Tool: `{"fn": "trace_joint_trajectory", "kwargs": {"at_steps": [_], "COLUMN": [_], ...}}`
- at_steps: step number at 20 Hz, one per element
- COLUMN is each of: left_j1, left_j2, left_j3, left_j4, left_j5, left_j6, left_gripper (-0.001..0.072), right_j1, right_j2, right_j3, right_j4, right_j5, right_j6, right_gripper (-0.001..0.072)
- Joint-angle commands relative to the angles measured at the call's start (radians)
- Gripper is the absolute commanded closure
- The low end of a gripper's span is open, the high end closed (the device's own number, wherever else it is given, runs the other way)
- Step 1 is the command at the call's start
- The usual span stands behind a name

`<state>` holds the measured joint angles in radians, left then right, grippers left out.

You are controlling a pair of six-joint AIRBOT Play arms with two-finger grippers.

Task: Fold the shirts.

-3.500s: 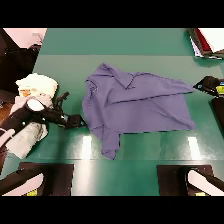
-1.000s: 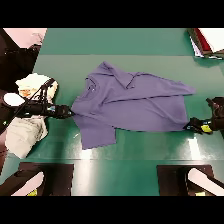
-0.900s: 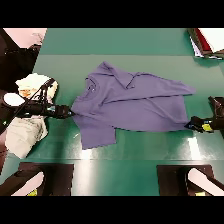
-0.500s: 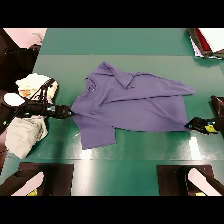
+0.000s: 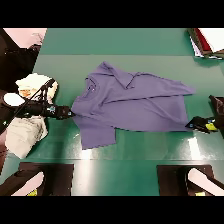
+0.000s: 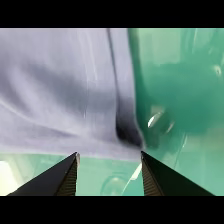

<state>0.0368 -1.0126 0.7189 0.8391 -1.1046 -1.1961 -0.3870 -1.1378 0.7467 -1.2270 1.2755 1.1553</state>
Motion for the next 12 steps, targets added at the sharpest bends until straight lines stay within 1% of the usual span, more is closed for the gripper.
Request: {"fn": "trace_joint_trajectory", "kwargs": {"at_steps": [1,2,8,11,12], "left_j1": [0.001,0.001,0.001,0.001,0.001], "left_j2": [0.001,0.001,0.001,0.001,0.001], "left_j3": [0.001,0.001,0.001,0.001,0.001], "left_j4": [0.000,0.000,0.000,0.000,0.000], "left_j5": [-0.003,-0.004,-0.003,-0.003,-0.003], "left_j6": [0.000,0.000,0.000,0.000,0.000], "left_gripper": [0.0676,0.0677,0.0677,0.0677,0.0677], "right_j1": [0.001,0.001,0.037,0.090,0.101], "right_j2": [-0.053,-0.072,-0.195,-0.204,-0.204], "right_j3": [0.098,0.116,0.130,0.130,0.130], "right_j4": [-0.040,-0.064,-0.048,-0.050,-0.052], "right_j5": [0.064,0.085,0.148,0.113,0.111], "right_j6": [0.005,0.007,0.006,0.007,0.007], "right_gripper": [0.0251,0.0251,0.0251,0.0265,0.0284]}}
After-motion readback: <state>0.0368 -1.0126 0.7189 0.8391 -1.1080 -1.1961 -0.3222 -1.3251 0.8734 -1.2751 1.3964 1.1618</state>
